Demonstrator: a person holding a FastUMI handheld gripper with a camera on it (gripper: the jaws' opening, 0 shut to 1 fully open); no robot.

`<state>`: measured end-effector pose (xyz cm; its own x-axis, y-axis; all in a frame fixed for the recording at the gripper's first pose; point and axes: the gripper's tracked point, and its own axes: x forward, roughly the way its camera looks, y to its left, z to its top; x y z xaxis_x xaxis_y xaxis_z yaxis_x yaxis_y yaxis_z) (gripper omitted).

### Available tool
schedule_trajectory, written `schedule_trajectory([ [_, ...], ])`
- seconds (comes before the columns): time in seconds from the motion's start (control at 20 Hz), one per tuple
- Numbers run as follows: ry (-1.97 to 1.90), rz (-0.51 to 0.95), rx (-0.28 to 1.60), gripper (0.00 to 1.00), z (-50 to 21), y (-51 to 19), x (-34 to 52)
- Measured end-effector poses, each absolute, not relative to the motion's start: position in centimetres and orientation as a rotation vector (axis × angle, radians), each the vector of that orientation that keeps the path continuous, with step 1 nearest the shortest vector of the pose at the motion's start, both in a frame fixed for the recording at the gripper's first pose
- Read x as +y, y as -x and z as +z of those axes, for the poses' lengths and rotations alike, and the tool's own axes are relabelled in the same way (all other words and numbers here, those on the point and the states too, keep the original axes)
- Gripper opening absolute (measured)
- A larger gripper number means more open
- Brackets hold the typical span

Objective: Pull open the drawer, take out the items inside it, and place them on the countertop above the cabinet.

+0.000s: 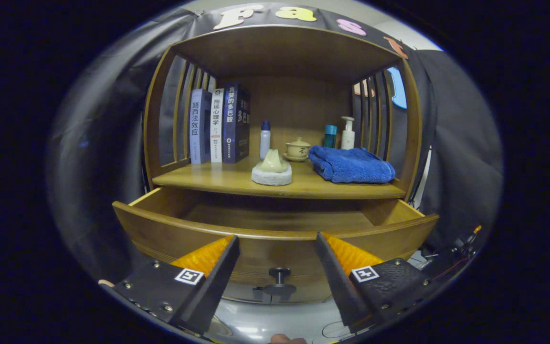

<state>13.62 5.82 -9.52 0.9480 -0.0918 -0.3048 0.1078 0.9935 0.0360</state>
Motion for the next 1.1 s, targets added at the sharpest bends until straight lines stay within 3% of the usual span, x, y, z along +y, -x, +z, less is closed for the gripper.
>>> schedule_trajectory([
  [1.1,-0.044,-0.103,0.311,0.97,-10.0,-20.3,5.4],
])
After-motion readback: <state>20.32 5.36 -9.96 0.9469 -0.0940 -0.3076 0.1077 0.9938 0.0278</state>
